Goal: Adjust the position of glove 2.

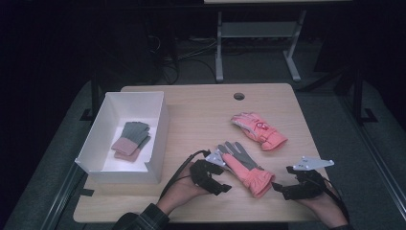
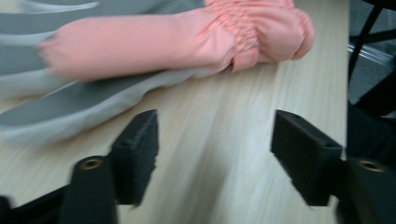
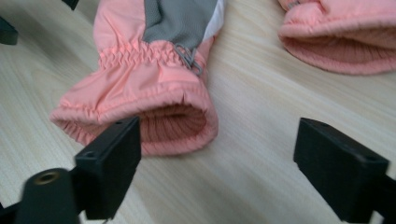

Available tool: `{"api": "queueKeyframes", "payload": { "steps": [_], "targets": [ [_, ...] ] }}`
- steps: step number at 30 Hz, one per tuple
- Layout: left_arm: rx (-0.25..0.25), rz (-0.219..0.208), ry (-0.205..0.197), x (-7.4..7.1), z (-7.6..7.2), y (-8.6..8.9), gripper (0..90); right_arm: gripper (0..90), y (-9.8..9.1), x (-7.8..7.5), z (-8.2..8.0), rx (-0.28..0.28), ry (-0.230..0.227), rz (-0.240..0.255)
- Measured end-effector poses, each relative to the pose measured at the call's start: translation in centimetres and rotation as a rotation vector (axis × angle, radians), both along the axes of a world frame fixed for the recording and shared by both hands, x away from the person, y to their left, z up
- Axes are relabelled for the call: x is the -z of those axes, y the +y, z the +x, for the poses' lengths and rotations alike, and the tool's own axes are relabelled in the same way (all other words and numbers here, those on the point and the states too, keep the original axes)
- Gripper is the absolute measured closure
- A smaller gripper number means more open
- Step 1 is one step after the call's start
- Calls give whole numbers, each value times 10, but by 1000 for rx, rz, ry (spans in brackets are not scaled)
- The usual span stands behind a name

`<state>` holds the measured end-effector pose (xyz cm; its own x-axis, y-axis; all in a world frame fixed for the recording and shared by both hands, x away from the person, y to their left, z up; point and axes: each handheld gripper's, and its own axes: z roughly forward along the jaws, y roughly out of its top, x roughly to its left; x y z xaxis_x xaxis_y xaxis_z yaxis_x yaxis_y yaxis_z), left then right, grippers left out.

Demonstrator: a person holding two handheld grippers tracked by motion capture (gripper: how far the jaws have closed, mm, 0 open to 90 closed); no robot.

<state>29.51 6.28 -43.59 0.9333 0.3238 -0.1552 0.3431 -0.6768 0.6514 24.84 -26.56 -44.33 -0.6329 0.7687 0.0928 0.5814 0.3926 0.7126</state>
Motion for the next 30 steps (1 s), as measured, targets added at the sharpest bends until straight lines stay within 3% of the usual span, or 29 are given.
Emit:
{"api": "queueKeyframes", "payload": {
  "steps": [4,7,10,13,16,17,19,20,25,30],
  "targets": [
    [-37,-10,-7,2,-2,13,201,189,3,-6,11,-25,19,-1],
    [-61,8,-27,5,-7,29,155,209,4,-11,21,-42,30,-8],
    [-101,36,-42,8,-10,36,133,212,4,-15,33,-46,32,-14],
    [-132,23,-48,9,-14,40,133,238,4,-20,48,-63,44,-20],
    [-140,22,-59,10,-16,43,133,238,4,-23,60,-64,52,-24],
    [-145,24,-61,11,-17,45,134,239,3,-28,75,-72,58,-26],
    [-141,36,-61,11,-17,46,137,240,3,-30,80,-69,57,-28],
    [-151,30,-55,12,-16,48,136,255,3,-36,94,-84,64,-37],
    [-154,43,-67,13,-16,51,136,265,7,-48,121,-94,81,-70],
    [-148,45,-79,13,-17,49,137,293,16,-51,145,-90,82,-93]
  ]
}}
